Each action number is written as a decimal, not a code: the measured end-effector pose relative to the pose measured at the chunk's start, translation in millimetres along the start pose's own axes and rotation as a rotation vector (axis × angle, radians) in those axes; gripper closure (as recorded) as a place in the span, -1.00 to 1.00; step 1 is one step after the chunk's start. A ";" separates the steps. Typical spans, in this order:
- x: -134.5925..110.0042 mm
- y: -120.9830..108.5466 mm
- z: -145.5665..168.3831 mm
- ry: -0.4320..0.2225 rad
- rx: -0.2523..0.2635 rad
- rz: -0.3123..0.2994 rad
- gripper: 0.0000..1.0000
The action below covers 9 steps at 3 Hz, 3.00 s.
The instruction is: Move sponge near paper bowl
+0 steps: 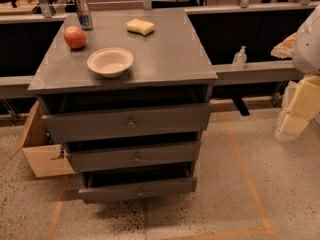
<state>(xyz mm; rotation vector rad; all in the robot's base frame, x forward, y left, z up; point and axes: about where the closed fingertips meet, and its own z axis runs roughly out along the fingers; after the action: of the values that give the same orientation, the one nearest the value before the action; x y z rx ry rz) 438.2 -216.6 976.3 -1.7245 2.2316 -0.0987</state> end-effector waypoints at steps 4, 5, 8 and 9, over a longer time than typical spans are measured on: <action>3.7 -161.8 -16.8 -0.430 0.253 0.268 -1.00; -18.7 -218.5 -8.0 -0.627 0.275 0.302 -1.00; -119.1 -311.7 39.4 -0.750 0.254 0.333 -1.00; -125.7 -315.3 43.6 -0.731 0.256 0.331 -1.00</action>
Offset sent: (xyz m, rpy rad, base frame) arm 0.1001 -0.0478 0.0278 0.3229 -0.2079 -0.2641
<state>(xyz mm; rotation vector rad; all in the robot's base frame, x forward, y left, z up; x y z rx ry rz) 772.2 -175.8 1038.5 -1.0088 1.8087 0.2684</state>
